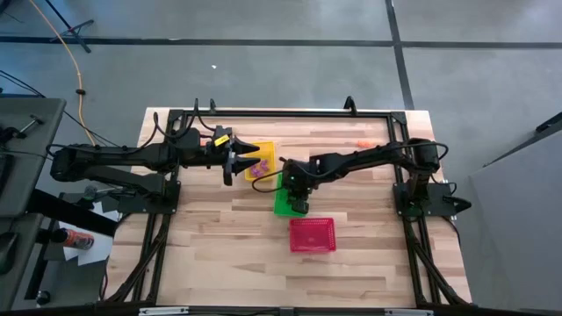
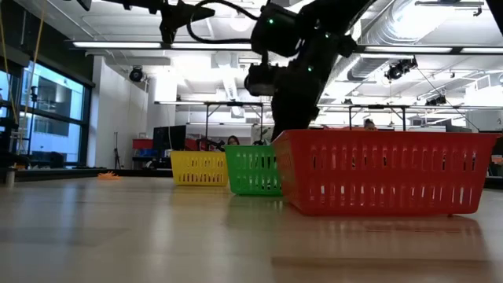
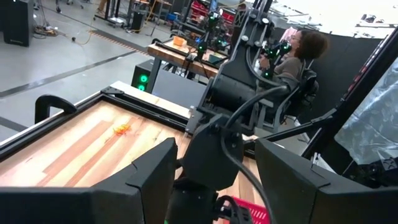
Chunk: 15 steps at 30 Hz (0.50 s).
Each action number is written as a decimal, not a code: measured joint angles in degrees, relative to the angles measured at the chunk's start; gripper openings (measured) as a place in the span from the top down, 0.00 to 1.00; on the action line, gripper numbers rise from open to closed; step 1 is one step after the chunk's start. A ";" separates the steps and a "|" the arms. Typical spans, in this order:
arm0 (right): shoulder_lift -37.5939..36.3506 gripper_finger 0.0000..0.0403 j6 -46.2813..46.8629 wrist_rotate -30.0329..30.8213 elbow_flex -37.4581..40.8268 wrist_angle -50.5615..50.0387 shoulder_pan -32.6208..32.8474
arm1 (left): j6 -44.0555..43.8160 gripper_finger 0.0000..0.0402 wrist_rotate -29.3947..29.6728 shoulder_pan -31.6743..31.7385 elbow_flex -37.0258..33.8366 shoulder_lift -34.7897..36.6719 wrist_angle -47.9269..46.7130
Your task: Sort Halloween decoration
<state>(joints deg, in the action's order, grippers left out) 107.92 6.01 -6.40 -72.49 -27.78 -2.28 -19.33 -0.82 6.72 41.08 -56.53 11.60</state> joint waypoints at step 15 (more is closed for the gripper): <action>-12.07 0.44 -4.67 0.33 -0.46 -13.25 -0.74 | 1.92 0.48 0.02 0.00 0.00 0.00 -0.13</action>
<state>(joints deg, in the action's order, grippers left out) 95.85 1.34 -6.07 -72.95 -41.03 -3.03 -17.41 -0.80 6.72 41.08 -56.53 11.46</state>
